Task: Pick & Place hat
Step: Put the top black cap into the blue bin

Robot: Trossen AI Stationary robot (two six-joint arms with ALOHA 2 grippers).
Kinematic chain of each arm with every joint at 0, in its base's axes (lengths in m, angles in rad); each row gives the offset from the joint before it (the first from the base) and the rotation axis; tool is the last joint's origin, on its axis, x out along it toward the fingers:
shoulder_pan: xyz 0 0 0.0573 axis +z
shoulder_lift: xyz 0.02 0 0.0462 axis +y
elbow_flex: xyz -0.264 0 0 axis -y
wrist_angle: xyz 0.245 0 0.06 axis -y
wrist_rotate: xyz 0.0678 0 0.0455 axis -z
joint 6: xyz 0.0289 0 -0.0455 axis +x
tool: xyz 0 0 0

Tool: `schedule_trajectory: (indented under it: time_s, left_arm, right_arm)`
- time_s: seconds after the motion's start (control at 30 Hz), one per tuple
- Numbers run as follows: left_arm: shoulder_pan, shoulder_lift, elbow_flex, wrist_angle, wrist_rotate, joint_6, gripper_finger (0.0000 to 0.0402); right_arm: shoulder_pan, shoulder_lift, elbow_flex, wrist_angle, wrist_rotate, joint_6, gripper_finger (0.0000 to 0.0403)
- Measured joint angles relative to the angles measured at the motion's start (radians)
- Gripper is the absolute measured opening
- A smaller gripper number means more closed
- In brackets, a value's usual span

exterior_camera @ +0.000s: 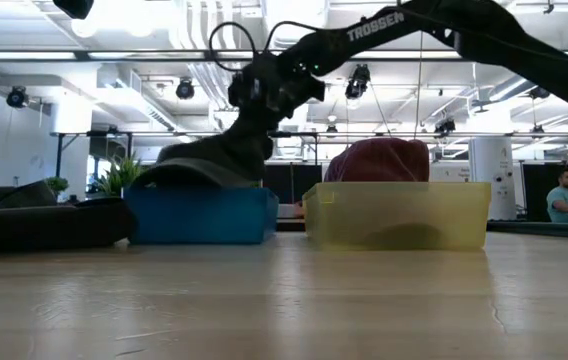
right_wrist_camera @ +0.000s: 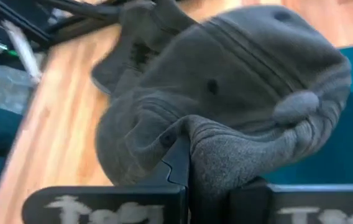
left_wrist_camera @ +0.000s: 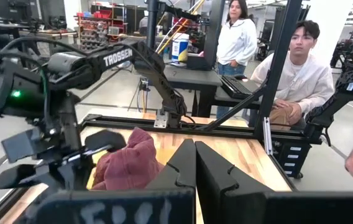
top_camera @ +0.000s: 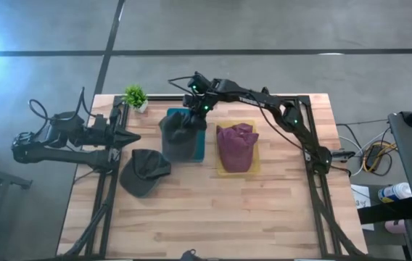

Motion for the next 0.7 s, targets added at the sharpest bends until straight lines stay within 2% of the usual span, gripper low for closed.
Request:
schedule_trajectory:
  time_s: [0.23,0.4,0.7]
  left_arm:
    - [0.0,0.0,0.0,0.0,0.0,0.0,0.0]
    - [0.0,0.0,0.0,0.0,0.0,0.0,0.0]
    - [0.0,0.0,0.0,0.0,0.0,0.0,0.0]
  right_arm:
    - [-0.018,0.033,0.02,-0.096,0.052,-0.06,0.0009]
    - [-0.029,0.031,0.015,-0.092,0.117,-0.103,0.0008]
    - [-0.034,0.034,-0.019,-0.017,0.122,-0.113,0.0008]
